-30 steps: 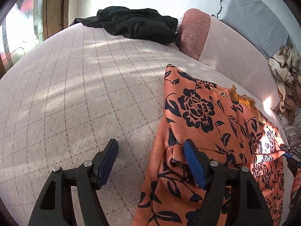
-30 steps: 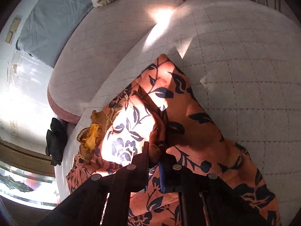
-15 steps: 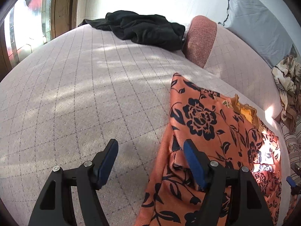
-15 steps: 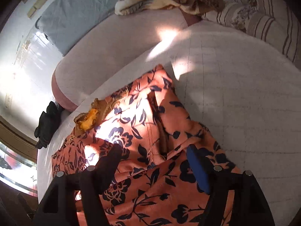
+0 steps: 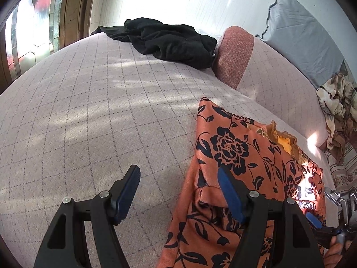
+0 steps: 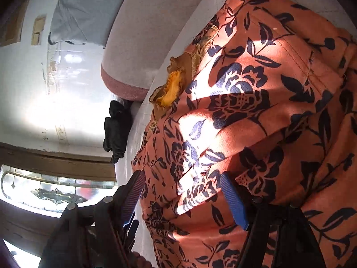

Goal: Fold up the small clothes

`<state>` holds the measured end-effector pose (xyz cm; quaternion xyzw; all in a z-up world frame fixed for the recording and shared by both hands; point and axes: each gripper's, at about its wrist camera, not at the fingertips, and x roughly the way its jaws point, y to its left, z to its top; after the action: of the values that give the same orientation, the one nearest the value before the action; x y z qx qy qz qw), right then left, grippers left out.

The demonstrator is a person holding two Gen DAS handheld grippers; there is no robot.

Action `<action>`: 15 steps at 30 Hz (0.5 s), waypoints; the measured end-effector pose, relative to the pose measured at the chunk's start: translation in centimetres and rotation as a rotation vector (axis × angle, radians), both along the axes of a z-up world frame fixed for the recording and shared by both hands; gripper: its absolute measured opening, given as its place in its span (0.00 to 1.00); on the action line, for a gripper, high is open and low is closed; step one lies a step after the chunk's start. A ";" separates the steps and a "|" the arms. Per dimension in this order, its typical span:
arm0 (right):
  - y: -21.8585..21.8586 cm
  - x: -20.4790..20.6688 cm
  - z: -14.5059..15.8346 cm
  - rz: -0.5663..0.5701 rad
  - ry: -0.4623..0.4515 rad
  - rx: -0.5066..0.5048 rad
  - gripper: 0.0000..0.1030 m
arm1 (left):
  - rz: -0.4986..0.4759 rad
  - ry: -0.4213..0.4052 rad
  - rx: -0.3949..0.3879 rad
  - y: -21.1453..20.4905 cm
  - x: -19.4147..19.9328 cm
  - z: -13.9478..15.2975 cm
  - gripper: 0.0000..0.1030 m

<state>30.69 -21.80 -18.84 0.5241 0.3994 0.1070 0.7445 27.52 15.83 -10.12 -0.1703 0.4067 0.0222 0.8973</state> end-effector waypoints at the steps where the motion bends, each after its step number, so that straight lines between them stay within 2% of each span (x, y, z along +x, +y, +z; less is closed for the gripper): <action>1: -0.1 0.4 -0.3 -0.032 0.008 -0.011 0.70 | -0.001 -0.002 -0.005 0.0 0.0 0.0 0.70; 2: -0.2 0.6 -0.6 -0.065 0.010 -0.030 0.66 | -0.004 -0.001 -0.010 0.0 0.1 0.1 0.70; 4: -1.0 0.8 -0.8 -0.112 0.025 -0.051 0.48 | -0.012 -0.002 -0.019 -0.1 0.1 0.2 0.70; 5: -1.0 1.1 -1.1 -0.112 0.038 -0.048 0.17 | -0.014 -0.005 -0.019 -0.1 0.1 0.3 0.70; 6: -0.9 1.3 -1.1 -0.098 0.046 -0.043 0.07 | -0.017 -0.010 -0.020 -0.1 0.1 0.4 0.70; 10: -0.6 -0.6 1.5 -0.090 -0.045 -0.066 0.07 | -0.013 -0.114 -0.020 0.0 -0.8 2.2 0.70; 12: -0.7 -1.0 0.5 -0.065 0.007 -0.146 0.11 | -0.035 -0.147 -0.007 -0.5 -0.8 2.6 0.72; 13: -0.8 -0.8 -0.9 -0.041 0.065 -0.179 0.12 | -0.055 -0.133 -0.004 -0.9 -0.5 2.4 0.74; 15: -1.8 -1.4 -2.3 -0.039 0.053 -0.082 0.11 | -0.094 -0.065 0.012 -1.8 0.3 1.1 0.74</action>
<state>29.26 -23.61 -21.12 0.5034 0.4126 0.0623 0.7566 27.80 14.02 -9.02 -0.1463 0.3849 -0.0230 0.9110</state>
